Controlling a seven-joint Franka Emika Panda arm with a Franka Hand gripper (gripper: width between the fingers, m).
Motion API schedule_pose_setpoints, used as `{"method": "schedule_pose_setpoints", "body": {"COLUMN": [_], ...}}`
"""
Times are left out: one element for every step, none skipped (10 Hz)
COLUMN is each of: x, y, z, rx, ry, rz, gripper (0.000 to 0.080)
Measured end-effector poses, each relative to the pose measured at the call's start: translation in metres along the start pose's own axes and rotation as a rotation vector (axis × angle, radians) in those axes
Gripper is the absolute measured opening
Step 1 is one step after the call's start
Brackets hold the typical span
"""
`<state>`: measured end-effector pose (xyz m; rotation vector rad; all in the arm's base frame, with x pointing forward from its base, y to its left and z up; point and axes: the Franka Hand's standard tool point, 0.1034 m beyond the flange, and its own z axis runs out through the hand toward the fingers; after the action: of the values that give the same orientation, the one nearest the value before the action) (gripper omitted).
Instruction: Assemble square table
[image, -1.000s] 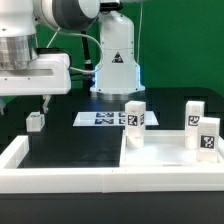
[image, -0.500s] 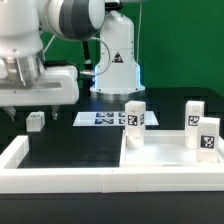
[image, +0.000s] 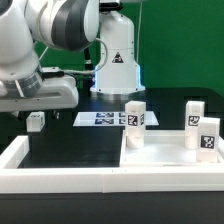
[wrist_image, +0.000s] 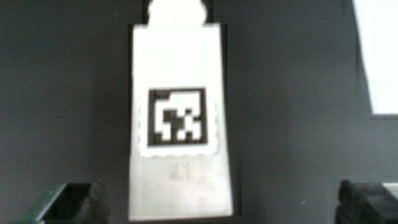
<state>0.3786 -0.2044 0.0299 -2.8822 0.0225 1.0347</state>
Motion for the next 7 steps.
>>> {"method": "schedule_pose_setpoints", "body": {"x": [0.0008,0.002,0.0053,0.0051,0.005,0.0048,0.0047], "y": [-0.0012,-0.0031,-0.0024,-0.0023,-0.0023,-0.0018,0.006], "z": [0.0011,0.0039,0.0044,0.0045,0.0046,0.0047,0.0094], "rx": [0.012,0.022,0.018,0.018,0.018,0.018,-0.009], "ry": [-0.065,-0.123,-0.126,-0.126,-0.126,-0.126,-0.111], "rz": [-0.001,-0.002,-0.005,-0.004,-0.004,-0.005,-0.032], "gripper": [0.0649,0.0649,0.0649,0.0649,0.0649,0.0649,0.0649]}}
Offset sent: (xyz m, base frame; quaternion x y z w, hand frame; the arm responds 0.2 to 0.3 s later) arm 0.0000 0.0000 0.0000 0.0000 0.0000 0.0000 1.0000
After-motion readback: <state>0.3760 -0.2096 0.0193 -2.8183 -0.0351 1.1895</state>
